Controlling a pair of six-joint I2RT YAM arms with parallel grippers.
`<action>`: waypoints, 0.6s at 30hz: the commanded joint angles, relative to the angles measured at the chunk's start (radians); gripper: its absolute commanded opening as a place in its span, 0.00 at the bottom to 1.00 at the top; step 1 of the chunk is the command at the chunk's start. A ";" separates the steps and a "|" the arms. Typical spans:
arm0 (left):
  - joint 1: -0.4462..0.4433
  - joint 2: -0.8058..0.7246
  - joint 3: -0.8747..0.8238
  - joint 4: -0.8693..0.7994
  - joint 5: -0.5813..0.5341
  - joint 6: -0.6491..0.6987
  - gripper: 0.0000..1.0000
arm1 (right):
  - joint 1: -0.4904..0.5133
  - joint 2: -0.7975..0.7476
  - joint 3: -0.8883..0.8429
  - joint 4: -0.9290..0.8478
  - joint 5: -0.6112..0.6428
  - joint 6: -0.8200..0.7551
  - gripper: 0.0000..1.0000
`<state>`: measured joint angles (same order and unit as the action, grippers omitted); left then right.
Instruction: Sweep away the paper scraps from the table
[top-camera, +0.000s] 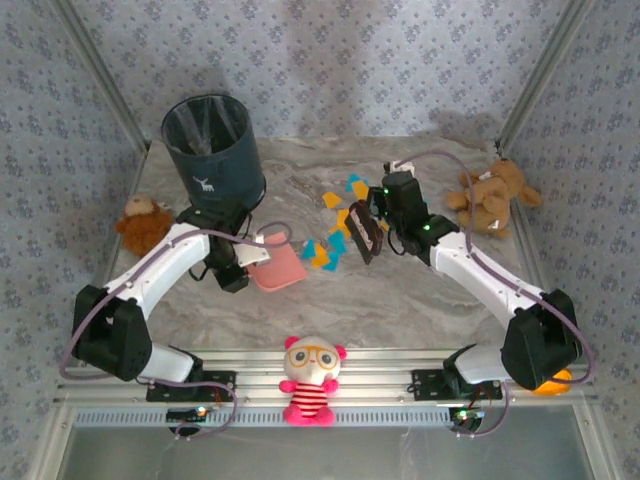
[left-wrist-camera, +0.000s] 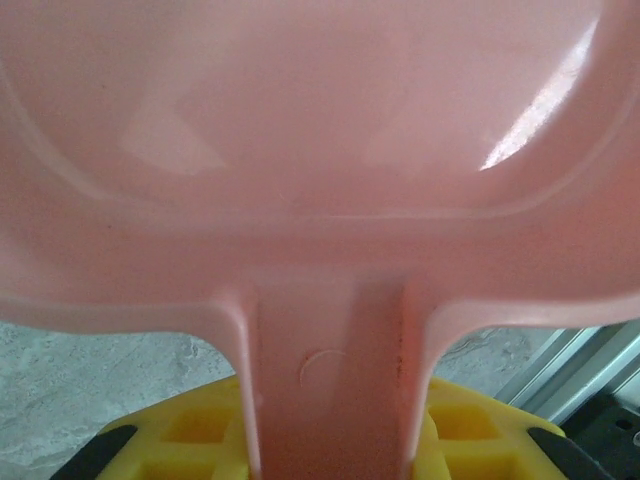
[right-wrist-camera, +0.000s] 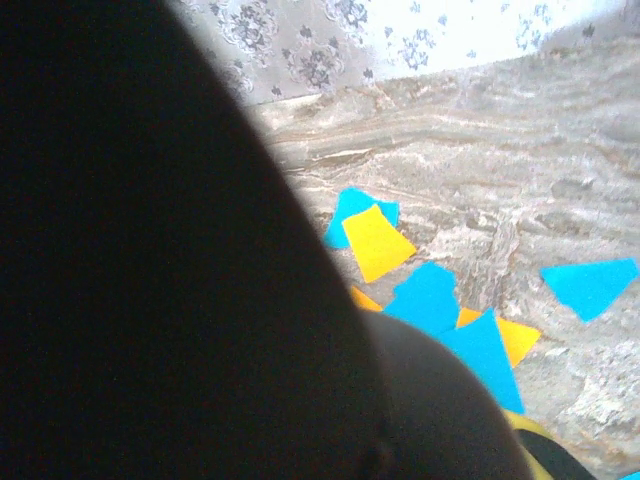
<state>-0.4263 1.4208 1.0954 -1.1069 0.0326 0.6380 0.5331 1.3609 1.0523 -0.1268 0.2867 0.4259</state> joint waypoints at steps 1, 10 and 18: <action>-0.017 0.029 -0.001 -0.029 -0.047 0.031 0.00 | 0.026 -0.033 -0.003 0.038 0.092 -0.093 0.00; -0.048 0.102 -0.017 -0.028 -0.080 0.035 0.00 | 0.097 -0.035 -0.041 0.075 0.174 -0.108 0.00; -0.049 0.186 0.012 -0.034 -0.079 0.028 0.00 | 0.153 -0.027 -0.072 0.083 0.240 -0.073 0.00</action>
<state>-0.4679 1.5841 1.0817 -1.1069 -0.0425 0.6544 0.6682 1.3499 0.9905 -0.0853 0.4583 0.3412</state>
